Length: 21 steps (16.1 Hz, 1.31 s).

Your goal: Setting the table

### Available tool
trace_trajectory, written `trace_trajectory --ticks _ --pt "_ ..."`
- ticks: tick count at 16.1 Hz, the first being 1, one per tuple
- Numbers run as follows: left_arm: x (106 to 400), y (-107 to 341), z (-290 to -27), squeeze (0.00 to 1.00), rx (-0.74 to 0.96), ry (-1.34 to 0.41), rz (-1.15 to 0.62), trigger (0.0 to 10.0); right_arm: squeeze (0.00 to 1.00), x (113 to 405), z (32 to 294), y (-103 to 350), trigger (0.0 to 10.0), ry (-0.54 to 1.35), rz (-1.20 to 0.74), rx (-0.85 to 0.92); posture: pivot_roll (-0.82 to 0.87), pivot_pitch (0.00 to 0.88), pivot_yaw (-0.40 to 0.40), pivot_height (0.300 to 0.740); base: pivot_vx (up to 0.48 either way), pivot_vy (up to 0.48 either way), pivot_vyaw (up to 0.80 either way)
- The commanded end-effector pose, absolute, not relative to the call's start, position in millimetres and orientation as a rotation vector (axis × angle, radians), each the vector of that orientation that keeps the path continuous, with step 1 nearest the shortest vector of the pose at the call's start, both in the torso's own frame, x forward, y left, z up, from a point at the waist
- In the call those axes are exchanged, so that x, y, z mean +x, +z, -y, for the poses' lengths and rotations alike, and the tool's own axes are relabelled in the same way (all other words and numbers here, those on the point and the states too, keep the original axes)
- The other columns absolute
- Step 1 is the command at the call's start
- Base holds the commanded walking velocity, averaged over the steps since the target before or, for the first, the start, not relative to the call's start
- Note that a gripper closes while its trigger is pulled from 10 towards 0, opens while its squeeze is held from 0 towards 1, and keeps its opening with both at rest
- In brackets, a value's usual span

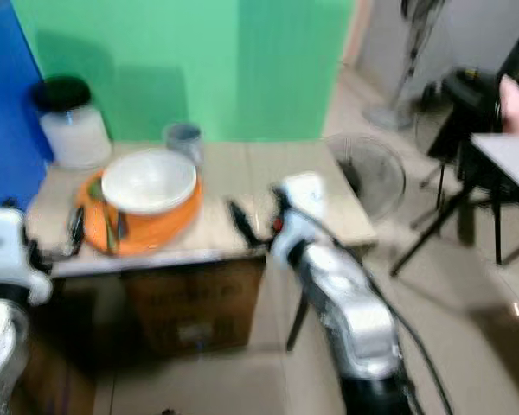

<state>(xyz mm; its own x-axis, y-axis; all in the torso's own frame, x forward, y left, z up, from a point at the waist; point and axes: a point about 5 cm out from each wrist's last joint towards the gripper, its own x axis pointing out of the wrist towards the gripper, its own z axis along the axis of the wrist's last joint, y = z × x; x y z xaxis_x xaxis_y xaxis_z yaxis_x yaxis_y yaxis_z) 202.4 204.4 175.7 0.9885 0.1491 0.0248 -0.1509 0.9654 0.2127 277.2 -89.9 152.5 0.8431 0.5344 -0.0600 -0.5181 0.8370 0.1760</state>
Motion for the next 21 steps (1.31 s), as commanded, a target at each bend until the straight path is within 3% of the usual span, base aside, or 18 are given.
trace_trajectory --ticks 1,6,9,10,19,20,21 --pt "204 176 -199 0.0 0.208 0.12 0.012 10.0 0.0 281 101 154 10.0 0.513 -0.106 0.139 -0.01 0.0 0.008 0.74 0.405 0.0 0.0" --pt "208 173 -196 0.0 0.196 0.074 0.003 10.0 0.0 285 102 153 10.0 0.487 -0.166 0.127 -0.02 0.0 0.01 0.74 0.406 0.0 0.0" --pt "210 170 -190 0.0 0.202 -0.007 -0.025 10.0 0.0 289 96 152 10.0 0.633 -0.305 0.208 -0.03 0.0 0.007 0.74 0.116 0.0 0.0" --pt "210 170 -186 0.0 0.214 -0.063 -0.029 10.0 1.0 289 93 150 10.0 0.684 -0.356 0.228 -0.03 0.0 0.005 0.74 0.0 0.0 0.0" --pt "201 173 -173 0.0 0.209 -0.433 -0.097 10.0 1.0 313 58 159 10.0 0.785 -0.612 0.445 -0.02 0.0 -0.017 0.74 0.0 0.0 0.0" --pt "198 171 -171 0.0 0.214 -0.48 -0.122 10.0 0.81 314 56 154 10.0 0.759 -0.644 0.42 -0.02 0.0 -0.02 0.74 0.0 0.0 0.0" --pt "195 169 -169 0.0 0.216 -0.513 -0.14 10.0 0.0 316 53 149 10.0 0.735 -0.673 0.412 -0.02 0.0 -0.02 0.74 0.0 0.0 0.0"
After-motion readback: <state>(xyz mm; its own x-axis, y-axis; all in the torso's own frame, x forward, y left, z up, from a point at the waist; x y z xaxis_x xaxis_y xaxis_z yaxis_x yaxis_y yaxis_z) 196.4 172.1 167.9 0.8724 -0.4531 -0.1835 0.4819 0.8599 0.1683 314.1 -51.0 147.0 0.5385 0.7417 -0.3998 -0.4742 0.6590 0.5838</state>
